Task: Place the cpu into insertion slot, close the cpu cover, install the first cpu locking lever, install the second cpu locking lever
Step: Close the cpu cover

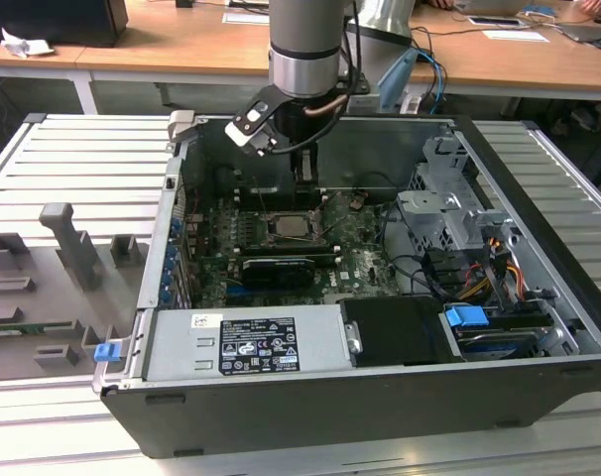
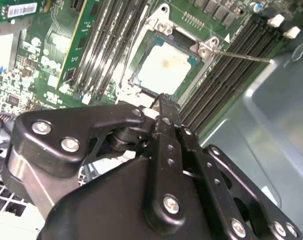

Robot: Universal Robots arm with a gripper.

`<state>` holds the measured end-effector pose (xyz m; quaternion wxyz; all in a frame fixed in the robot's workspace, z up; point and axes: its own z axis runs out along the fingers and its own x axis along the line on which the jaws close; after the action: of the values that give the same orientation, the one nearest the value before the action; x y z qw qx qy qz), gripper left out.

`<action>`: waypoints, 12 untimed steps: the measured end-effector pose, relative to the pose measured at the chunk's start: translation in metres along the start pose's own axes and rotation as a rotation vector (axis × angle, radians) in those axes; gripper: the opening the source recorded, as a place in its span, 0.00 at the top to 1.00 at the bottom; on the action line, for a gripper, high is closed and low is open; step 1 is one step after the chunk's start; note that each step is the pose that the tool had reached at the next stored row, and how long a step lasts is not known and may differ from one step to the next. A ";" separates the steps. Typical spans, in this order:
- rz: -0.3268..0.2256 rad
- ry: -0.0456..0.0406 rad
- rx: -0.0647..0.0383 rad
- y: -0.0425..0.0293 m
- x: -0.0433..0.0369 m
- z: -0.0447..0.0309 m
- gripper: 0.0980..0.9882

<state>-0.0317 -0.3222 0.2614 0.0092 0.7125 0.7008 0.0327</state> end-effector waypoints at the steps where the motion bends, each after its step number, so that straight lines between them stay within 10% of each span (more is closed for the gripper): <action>1: 0.000 -0.0003 0.000 0.0069 0.0002 -0.0013 0.99; 12: -0.039 0.0022 0.003 0.0459 0.0010 -0.0059 0.99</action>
<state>0.0138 -0.3222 0.2700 0.0082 0.6988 0.7145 0.0324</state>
